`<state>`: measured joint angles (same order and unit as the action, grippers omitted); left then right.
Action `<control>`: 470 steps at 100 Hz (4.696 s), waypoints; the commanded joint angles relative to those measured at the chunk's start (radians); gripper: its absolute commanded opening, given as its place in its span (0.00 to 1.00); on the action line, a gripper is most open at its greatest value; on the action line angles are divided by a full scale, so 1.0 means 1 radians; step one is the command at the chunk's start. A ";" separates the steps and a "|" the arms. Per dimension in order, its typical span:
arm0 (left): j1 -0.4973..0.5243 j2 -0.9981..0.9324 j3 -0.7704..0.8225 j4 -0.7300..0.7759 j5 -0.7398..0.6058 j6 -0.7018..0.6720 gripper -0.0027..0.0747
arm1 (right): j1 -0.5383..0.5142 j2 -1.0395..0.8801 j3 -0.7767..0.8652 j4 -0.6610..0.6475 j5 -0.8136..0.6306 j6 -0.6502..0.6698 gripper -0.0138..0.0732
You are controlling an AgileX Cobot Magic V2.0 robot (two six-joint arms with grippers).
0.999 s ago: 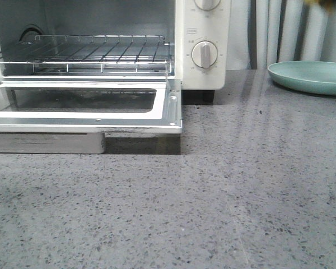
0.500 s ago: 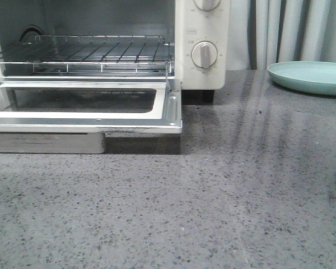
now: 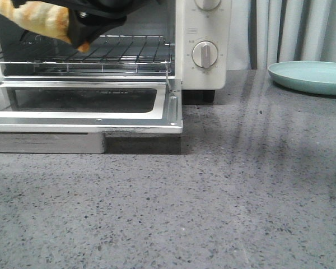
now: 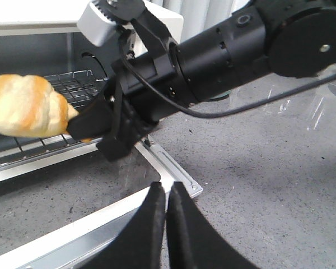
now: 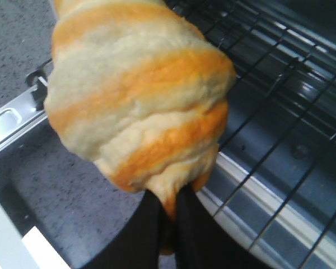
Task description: Put bread in oven
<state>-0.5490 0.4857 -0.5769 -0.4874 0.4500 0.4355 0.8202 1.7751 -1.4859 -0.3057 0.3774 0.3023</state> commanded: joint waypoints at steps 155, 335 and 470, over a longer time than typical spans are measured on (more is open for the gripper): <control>0.323 -0.448 0.204 0.125 -0.108 -0.069 0.01 | -0.089 -1.535 0.998 -0.308 -0.104 -0.006 0.08; 0.471 -0.518 0.601 0.333 -0.160 -0.250 0.01 | -0.089 -1.622 1.020 -0.308 -0.104 -0.006 0.08; 0.471 -0.518 0.601 0.333 -0.160 -0.250 0.01 | -0.714 -1.805 1.508 0.092 -0.066 -0.212 0.08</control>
<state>-0.0801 -0.0036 0.0020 -0.1513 0.3426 0.1974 0.1106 0.0188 0.0102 -0.2728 0.2904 0.1832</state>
